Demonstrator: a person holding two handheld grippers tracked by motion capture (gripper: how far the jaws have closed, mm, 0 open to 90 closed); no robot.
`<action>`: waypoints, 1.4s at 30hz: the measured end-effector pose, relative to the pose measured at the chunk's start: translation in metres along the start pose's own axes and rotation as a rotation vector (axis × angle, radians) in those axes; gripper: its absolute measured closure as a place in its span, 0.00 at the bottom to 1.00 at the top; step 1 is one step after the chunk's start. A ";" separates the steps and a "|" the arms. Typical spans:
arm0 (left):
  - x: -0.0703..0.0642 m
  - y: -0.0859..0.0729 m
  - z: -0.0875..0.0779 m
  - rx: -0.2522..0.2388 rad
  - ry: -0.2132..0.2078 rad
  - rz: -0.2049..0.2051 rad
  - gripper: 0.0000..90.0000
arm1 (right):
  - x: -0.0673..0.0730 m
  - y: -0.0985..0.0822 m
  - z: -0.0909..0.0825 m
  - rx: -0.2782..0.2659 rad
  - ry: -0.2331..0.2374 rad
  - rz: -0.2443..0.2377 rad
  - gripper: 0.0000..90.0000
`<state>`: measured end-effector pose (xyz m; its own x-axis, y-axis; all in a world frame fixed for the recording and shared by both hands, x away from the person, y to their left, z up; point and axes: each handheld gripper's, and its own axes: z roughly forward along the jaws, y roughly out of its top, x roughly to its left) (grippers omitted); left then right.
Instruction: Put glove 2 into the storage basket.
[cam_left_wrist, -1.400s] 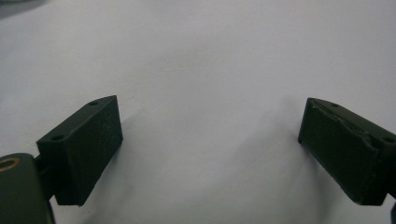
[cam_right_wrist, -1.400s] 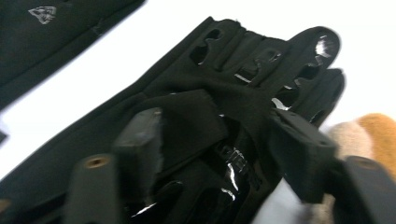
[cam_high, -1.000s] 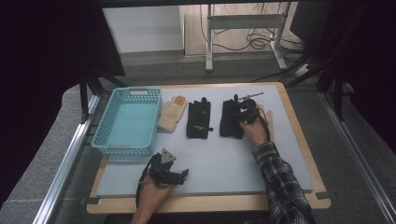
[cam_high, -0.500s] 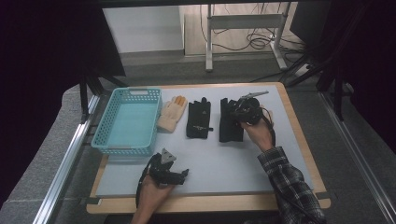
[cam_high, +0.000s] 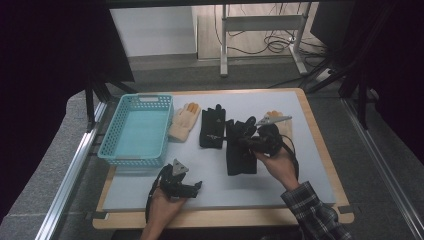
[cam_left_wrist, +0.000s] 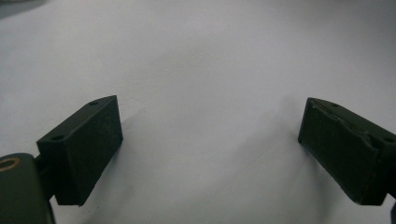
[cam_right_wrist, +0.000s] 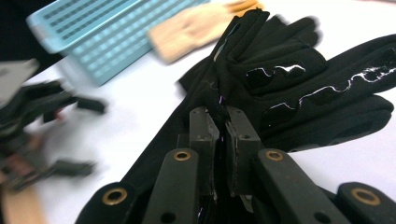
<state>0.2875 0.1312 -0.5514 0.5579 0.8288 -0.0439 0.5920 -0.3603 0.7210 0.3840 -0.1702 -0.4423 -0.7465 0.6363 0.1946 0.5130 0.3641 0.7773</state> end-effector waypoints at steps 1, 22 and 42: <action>0.000 0.000 0.000 -0.004 0.001 -0.005 0.07 | 0.010 -0.009 0.000 0.009 0.016 0.001 0.91; 0.000 0.000 0.000 0.001 0.000 0.000 0.08 | 0.038 -0.055 0.019 0.024 -0.031 -0.054 0.62; 0.000 0.000 0.000 0.000 -0.001 0.001 0.08 | 0.036 -0.099 0.024 0.163 0.018 -0.110 0.88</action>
<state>0.2873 0.1316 -0.5513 0.5586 0.8283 -0.0440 0.5916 -0.3607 0.7211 0.3163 -0.1672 -0.5268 -0.8085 0.5747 0.1262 0.4889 0.5367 0.6877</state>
